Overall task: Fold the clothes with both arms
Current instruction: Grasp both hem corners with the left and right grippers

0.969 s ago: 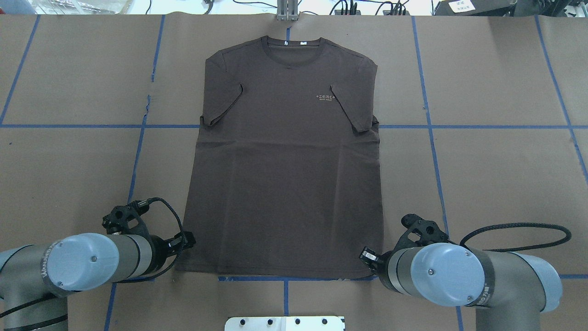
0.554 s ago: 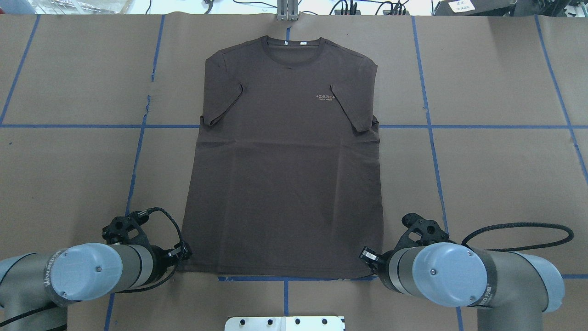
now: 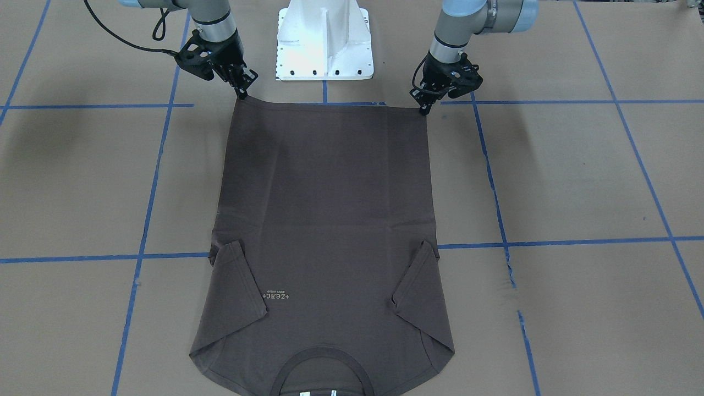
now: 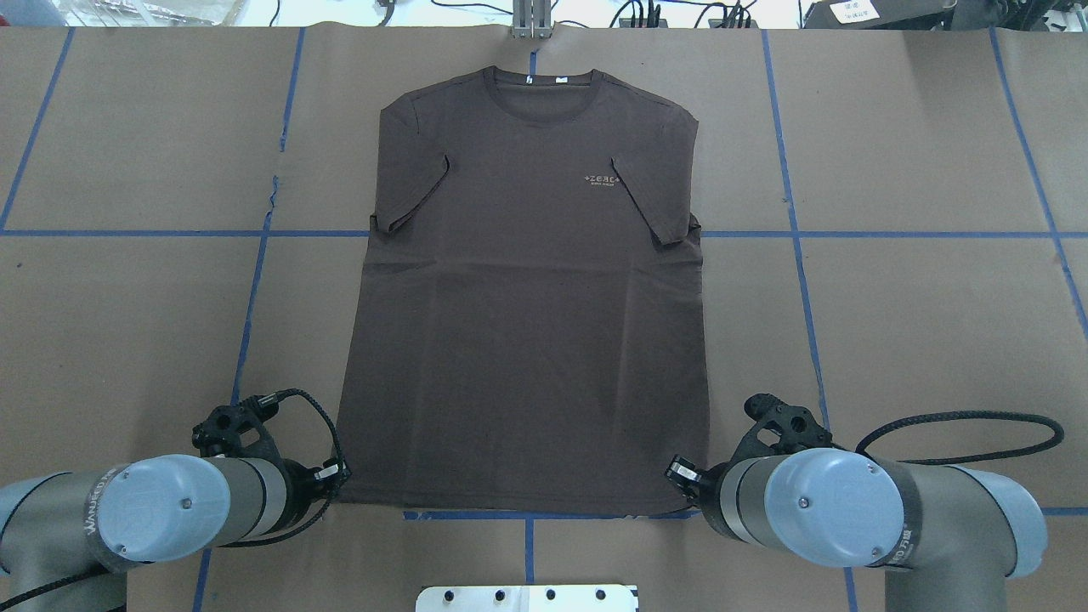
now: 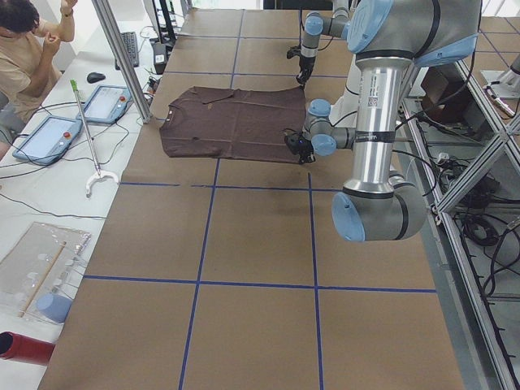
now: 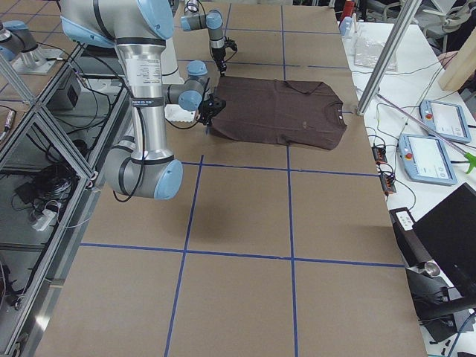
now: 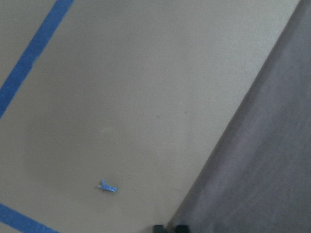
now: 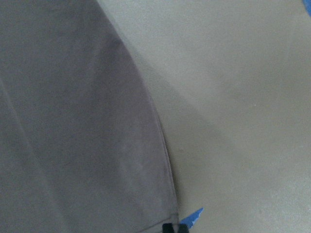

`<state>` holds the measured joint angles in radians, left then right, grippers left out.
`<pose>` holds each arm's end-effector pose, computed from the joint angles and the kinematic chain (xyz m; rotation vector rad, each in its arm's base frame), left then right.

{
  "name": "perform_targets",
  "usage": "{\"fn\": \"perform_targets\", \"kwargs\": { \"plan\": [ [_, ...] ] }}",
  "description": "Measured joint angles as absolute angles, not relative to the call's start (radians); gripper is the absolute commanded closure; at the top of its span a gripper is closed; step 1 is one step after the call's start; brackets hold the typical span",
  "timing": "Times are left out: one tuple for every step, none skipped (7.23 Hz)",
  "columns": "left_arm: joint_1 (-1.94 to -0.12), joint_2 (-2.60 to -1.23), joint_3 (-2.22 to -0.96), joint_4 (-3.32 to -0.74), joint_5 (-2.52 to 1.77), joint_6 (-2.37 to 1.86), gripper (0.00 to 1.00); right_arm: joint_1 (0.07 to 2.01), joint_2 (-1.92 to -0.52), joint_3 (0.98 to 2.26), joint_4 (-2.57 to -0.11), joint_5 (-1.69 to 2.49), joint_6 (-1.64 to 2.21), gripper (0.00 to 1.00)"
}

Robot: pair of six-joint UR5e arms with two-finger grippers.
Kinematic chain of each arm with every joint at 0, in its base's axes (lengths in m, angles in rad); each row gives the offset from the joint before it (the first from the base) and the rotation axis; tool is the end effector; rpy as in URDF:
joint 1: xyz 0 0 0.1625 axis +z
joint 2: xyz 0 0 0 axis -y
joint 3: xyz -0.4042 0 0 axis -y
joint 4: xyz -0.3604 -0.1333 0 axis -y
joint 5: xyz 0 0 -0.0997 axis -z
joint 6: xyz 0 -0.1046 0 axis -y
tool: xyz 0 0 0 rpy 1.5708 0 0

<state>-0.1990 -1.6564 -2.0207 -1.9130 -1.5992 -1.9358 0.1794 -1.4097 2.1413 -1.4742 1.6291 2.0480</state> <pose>0.4532 -0.2244 0.3714 -0.1004 0.8829 -0.5145 -0.4470 -0.2103 0.3179 -0.1800 -0.8236 0.5939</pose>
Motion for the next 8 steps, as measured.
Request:
{"fn": "perform_targets", "kwargs": {
  "plan": [
    [-0.196, -1.656, -2.039, -1.906, -1.601, -1.936, 1.0, 0.179, -1.412, 2.146, -1.474, 1.629, 2.049, 1.0],
    [-0.187, -1.655, -2.082, -1.881, -1.602, -1.94, 1.0, 0.175, -1.421, 2.165, -1.476, 1.628, 2.052, 1.0],
    [-0.165, -1.654, -2.135, -1.847, -1.604, -1.951, 1.0, 0.158, -1.448, 2.206, -1.482, 1.628, 2.056, 1.0],
    [-0.136, -1.651, -2.198, -1.812, -1.606, -1.97, 1.0, 0.137, -1.497, 2.266, -1.484, 1.627, 2.059, 1.0],
    [-0.115, -1.651, -2.263, -1.777, -1.614, -1.993, 1.0, 0.128, -1.539, 2.324, -1.485, 1.626, 2.06, 1.0],
    [-0.11, -1.66, -2.318, -1.75, -1.631, -2.018, 1.0, 0.144, -1.543, 2.361, -1.485, 1.625, 2.059, 1.0],
    [-0.136, -1.679, -2.342, -1.728, -1.646, -2.024, 1.0, 0.194, -1.514, 2.363, -1.485, 1.625, 2.055, 1.0],
    [-0.21, -1.726, -2.33, -1.69, -1.652, -1.98, 1.0, 0.273, -1.454, 2.329, -1.487, 1.627, 2.036, 1.0]
  ]
}}
